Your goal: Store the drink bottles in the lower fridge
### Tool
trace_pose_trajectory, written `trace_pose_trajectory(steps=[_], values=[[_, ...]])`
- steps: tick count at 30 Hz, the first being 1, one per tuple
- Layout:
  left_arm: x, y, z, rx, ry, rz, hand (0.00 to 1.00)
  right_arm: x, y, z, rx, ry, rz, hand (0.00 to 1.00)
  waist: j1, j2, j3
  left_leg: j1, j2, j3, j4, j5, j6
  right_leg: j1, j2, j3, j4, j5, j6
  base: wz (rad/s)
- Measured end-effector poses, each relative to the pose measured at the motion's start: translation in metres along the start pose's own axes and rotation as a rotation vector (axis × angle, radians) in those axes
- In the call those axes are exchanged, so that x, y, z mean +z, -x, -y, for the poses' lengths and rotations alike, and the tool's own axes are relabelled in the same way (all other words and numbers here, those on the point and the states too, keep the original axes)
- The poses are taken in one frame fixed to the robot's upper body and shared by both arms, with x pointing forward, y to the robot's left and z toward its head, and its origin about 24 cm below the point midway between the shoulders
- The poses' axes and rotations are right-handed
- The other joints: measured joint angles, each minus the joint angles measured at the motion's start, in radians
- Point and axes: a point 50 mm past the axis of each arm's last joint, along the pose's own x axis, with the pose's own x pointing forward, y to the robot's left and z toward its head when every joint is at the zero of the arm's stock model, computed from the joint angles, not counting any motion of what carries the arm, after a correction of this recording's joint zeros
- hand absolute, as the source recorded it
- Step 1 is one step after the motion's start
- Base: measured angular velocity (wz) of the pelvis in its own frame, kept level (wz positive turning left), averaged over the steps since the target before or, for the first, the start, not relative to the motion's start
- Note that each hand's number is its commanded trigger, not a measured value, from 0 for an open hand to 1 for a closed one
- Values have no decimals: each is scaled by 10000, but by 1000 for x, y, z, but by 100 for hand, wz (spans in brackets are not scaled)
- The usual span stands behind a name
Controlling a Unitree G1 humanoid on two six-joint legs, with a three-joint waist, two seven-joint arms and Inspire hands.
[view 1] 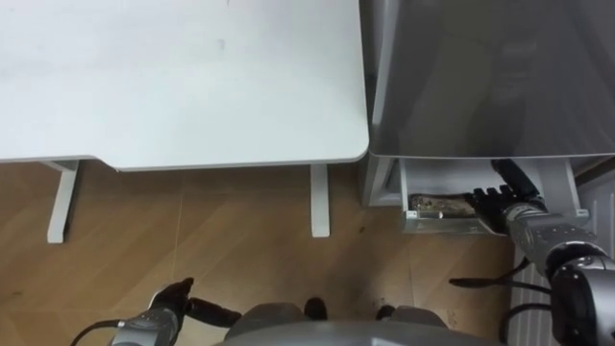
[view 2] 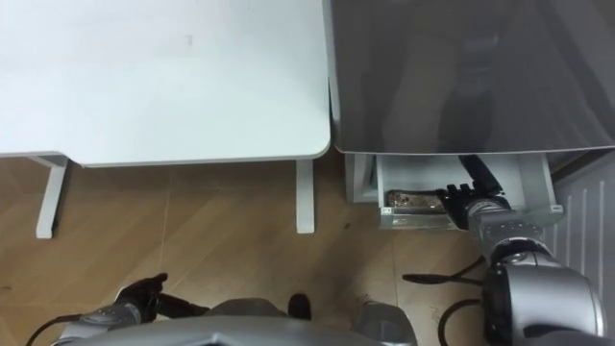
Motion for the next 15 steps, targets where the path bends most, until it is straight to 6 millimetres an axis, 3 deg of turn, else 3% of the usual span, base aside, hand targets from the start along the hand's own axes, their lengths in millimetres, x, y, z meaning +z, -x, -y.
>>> trace_pose_trajectory(steps=[15], values=[[-8,1,0,17,58,-140,0,0,0,8,-100,60,47,0,-89,-121,6,212,35,-129,-65,-4,-5,520,157,-7,-591,237,41,2]])
